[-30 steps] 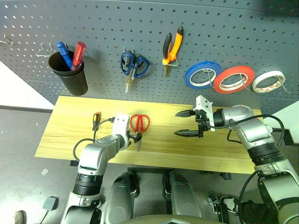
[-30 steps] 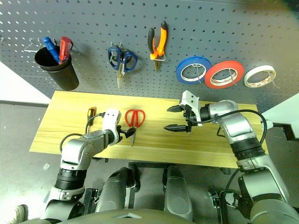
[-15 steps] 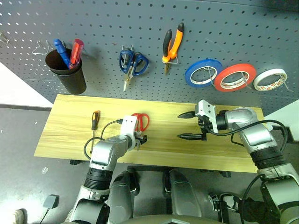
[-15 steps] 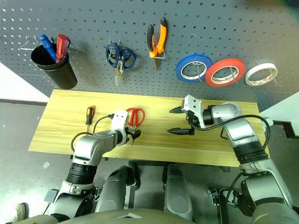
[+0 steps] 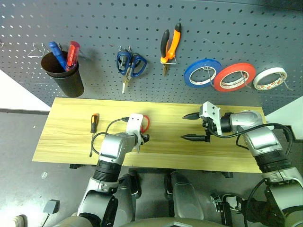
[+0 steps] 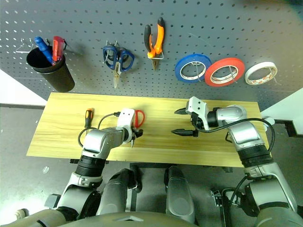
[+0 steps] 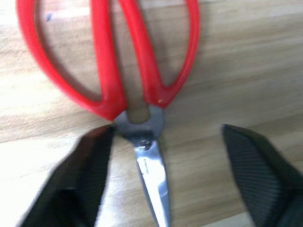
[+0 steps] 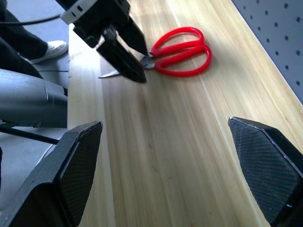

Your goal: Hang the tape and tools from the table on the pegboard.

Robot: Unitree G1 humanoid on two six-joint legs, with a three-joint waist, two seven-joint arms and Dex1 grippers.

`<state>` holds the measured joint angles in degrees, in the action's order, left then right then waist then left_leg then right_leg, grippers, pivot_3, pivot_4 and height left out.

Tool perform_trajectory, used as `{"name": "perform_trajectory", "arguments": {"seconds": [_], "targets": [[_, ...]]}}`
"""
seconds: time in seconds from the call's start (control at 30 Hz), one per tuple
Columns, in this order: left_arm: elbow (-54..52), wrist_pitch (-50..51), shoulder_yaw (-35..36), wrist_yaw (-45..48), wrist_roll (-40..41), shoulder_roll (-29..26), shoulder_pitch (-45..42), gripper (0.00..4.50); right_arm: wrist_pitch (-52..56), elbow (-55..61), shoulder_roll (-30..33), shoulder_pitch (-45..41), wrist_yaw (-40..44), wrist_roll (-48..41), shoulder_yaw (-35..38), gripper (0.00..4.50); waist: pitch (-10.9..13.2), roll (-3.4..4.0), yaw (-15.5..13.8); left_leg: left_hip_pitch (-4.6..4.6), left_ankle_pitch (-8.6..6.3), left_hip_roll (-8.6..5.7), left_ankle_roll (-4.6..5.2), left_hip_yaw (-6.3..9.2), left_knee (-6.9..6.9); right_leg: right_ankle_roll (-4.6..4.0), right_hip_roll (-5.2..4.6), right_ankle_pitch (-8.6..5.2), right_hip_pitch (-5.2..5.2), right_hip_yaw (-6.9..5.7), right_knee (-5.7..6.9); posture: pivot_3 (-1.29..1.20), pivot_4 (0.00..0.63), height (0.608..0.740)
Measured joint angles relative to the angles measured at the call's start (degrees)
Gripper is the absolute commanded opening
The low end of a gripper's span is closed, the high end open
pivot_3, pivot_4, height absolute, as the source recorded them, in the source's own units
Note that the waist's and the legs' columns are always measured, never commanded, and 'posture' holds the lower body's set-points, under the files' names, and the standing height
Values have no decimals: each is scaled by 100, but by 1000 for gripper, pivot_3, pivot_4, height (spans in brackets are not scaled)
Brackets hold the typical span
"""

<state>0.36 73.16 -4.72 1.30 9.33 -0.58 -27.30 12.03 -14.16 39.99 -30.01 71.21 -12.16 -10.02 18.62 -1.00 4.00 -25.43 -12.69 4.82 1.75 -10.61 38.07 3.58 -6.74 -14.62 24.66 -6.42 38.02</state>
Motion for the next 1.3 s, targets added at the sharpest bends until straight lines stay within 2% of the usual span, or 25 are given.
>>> {"name": "perform_trajectory", "arguments": {"seconds": [0.47,0.53,0.67,1.0,1.3], "targets": [[-220,429,-120,245,8,-410,71,3231,-269,-403,-105,-210,-216,83,5,4500,-2,2,16,0,-9,0,-17,0,-4,0,0,0,3,0,-1,-160,292,734],[-215,432,-122,302,9,-460,69,2884,-317,-484,-159,-247,-270,92,6,4500,-4,2,16,0,-9,0,-18,0,-4,0,0,0,3,0,-1,-161,287,734],[-126,342,-130,355,-13,-593,54,1739,-462,-546,-267,-258,-339,185,6,4500,-6,3,16,0,-8,0,-20,-1,-6,0,0,0,5,0,-1,-164,280,734],[247,217,-358,519,-17,-717,-171,1739,-531,-666,-340,-283,-445,199,67,4500,-44,41,6,1,-9,-4,-21,0,-5,0,-5,1,0,-3,-2,-173,256,734],[504,176,-546,593,-123,-720,-397,1739,-645,-765,-363,-284,-516,228,158,4500,-51,46,6,0,-6,-7,-24,-1,-5,2,-4,2,-1,-4,-3,-175,231,734]]}}
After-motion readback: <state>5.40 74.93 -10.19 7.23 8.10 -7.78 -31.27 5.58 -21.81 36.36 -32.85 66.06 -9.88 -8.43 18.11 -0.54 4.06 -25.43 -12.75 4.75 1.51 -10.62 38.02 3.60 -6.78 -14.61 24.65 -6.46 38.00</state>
